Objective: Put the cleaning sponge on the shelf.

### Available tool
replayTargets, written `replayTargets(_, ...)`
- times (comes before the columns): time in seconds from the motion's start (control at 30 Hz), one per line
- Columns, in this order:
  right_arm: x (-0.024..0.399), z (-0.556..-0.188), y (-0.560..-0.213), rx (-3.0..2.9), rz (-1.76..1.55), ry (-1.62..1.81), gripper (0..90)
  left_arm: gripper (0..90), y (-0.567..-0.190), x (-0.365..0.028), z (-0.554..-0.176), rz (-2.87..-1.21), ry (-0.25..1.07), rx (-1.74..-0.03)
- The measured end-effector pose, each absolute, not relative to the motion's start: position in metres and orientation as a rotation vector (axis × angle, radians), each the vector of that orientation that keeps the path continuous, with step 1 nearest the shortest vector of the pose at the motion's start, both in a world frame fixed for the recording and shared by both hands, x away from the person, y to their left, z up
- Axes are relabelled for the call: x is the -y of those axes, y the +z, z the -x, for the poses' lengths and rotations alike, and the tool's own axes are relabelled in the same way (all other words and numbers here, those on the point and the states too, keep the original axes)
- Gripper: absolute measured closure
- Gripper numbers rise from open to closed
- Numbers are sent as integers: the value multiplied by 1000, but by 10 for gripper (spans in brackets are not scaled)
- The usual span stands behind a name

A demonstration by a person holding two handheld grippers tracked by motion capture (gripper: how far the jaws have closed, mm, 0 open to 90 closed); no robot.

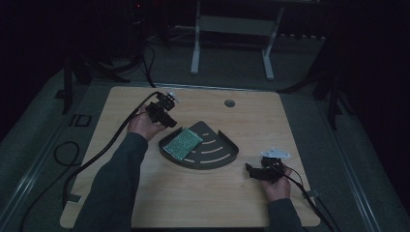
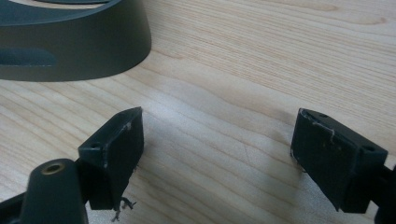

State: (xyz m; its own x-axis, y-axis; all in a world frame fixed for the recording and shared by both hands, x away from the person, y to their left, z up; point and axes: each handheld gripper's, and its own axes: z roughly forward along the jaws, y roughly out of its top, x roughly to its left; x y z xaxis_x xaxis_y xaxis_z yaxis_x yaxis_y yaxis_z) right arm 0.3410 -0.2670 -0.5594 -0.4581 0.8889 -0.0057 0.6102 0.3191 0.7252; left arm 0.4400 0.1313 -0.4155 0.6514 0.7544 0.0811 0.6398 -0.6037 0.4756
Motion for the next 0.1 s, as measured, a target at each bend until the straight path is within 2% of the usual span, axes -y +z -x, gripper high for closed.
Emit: replayTargets(0.1,267,-341,-559,-2186,-1329,934,168,563,-409,-146,-430,-2390,404,-1087)
